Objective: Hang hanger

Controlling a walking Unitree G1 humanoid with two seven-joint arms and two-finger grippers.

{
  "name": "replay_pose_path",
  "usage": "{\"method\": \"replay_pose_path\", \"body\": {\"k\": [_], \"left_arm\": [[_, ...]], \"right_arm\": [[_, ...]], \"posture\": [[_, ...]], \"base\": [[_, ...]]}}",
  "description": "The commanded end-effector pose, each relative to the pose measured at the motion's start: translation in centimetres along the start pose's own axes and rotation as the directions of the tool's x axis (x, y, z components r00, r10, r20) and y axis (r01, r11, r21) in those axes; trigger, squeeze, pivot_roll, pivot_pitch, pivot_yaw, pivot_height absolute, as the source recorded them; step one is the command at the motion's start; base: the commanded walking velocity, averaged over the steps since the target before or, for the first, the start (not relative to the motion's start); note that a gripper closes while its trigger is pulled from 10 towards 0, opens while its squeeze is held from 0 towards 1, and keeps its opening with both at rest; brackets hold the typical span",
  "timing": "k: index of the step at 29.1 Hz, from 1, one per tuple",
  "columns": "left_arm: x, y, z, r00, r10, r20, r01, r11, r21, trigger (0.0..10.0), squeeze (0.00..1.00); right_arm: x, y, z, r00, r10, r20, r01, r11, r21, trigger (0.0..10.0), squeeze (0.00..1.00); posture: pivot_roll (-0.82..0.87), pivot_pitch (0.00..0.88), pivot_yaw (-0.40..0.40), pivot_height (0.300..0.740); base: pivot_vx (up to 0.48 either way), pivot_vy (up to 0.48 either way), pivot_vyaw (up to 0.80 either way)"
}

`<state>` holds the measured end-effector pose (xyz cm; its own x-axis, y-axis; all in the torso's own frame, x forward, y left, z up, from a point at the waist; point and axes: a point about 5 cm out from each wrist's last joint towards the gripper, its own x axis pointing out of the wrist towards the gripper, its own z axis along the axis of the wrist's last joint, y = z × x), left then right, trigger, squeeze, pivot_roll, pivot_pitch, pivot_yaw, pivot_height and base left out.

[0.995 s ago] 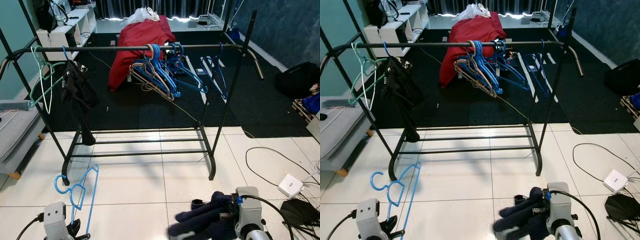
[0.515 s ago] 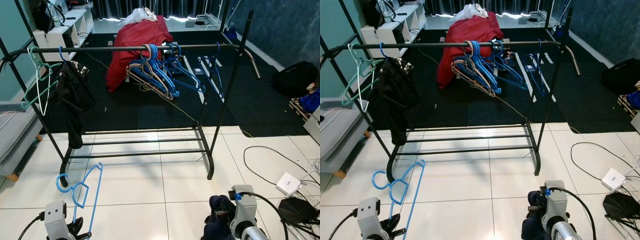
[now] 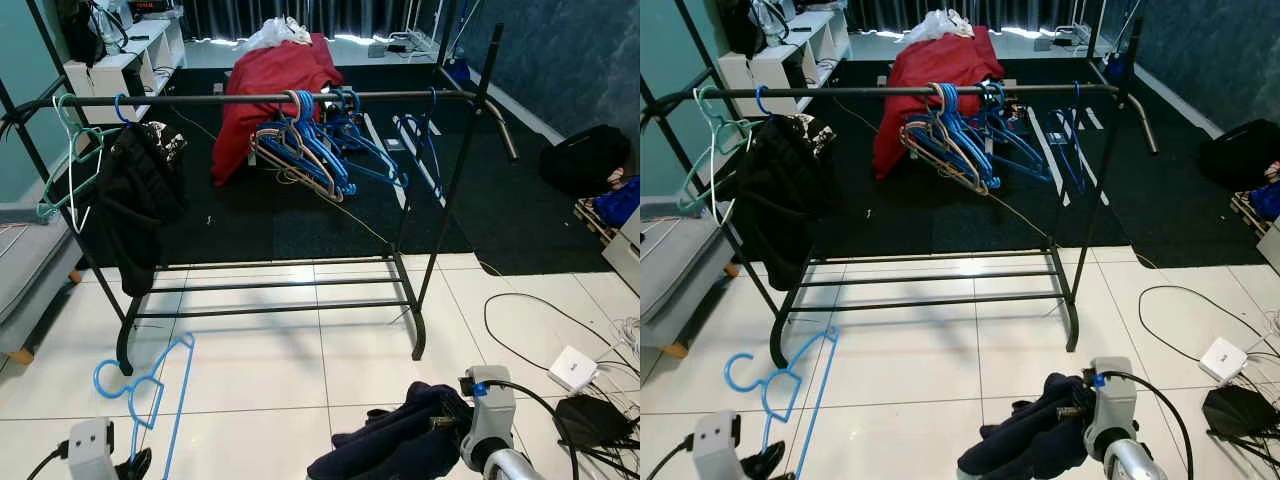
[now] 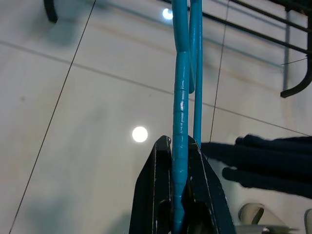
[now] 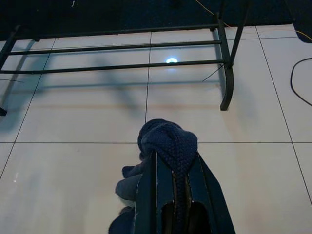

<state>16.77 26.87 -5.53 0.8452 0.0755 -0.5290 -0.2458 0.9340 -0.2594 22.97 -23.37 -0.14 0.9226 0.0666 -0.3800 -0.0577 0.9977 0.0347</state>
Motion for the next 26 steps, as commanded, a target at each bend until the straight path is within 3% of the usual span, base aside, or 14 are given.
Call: {"method": "replay_pose_path", "body": {"k": [1,9,14,26], "left_arm": [[-0.5,1.0,0.0,1.0,0.019,0.001,-0.019,1.0,0.003,10.0,0.0],[-0.8,1.3,-0.2,1.0,0.024,-0.008,-0.024,1.0,-0.003,10.0,0.0],[0.2,0.0,0.2,1.0,0.003,0.01,-0.003,1.0,-0.002,10.0,0.0],[0.5,-0.6,0.4,1.0,-0.007,0.023,0.007,1.0,0.0,10.0,0.0]], "right_arm": [[0.0,0.0,0.0,1.0,-0.004,0.012,0.004,1.0,0.01,10.0,0.0],[0.0,0.1,0.0,1.0,-0.002,0.015,0.002,1.0,0.013,10.0,0.0],[0.0,0.1,-0.2,1.0,-0.004,0.012,0.004,1.0,0.015,10.0,0.0],[0.0,0.0,-0.4,1.0,-0.006,0.005,0.006,1.0,0.016,10.0,0.0]], "posture": [[0.04,0.064,-0.01,0.735],[0.04,0.08,0.005,0.735],[0.06,0.086,0.01,0.735],[0.05,0.093,-0.001,0.735]], "base": [[0.0,0.0,0.0],[0.0,0.0,0.0],[0.0,0.0,0.0],[0.0,0.0,0.0]]}}
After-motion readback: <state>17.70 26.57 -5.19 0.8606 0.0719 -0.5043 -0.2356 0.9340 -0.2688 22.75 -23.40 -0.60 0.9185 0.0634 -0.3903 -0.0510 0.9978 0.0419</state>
